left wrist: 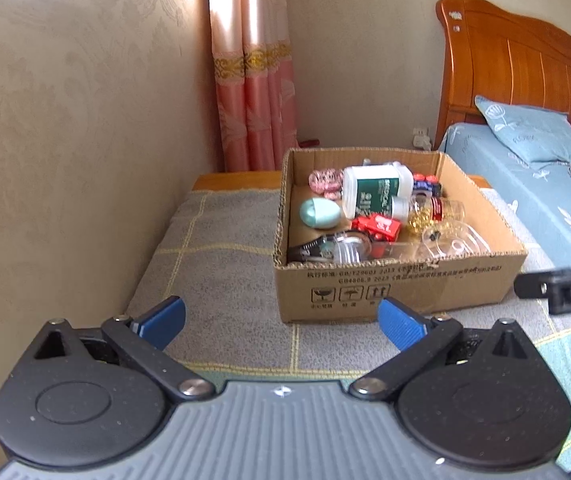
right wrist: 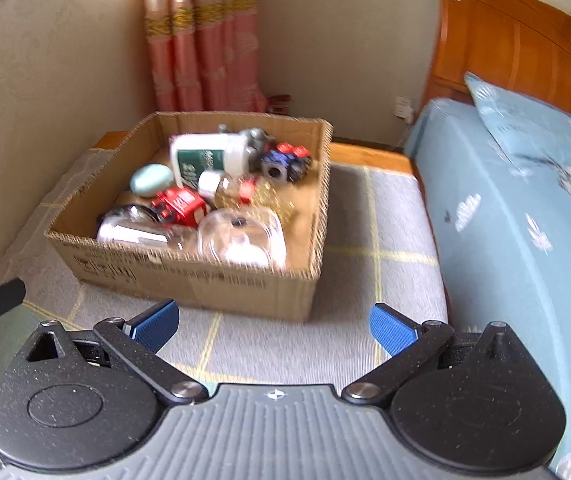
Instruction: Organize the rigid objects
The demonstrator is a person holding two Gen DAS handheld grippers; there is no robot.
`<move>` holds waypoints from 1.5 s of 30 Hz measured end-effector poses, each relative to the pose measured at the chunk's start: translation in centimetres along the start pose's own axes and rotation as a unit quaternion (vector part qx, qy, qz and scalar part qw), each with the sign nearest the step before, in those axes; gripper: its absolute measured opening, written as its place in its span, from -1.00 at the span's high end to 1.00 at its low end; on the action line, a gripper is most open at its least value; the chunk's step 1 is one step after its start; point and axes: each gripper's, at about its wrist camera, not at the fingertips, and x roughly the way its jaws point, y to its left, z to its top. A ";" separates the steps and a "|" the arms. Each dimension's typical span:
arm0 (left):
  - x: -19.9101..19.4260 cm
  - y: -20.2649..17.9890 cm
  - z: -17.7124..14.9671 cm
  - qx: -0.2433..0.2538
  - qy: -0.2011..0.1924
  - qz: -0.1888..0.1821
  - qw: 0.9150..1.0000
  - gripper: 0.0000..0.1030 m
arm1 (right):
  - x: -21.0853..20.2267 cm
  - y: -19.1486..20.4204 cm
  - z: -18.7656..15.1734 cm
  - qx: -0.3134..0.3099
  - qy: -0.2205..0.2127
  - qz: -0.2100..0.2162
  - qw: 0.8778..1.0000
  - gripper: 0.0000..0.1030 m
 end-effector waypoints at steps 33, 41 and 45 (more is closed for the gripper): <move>-4.2 -1.9 2.4 0.012 0.020 0.017 1.000 -0.99 | -6.3 1.6 -1.5 0.042 -0.046 -0.020 0.998 -1.00; -4.3 -1.9 2.4 0.012 0.021 0.017 1.000 -0.99 | -6.3 1.6 -1.4 0.043 -0.048 -0.020 0.998 -1.00; -4.3 -1.9 2.4 0.010 0.019 0.017 1.000 -0.99 | -6.1 1.7 -1.4 0.042 -0.048 -0.020 0.998 -1.00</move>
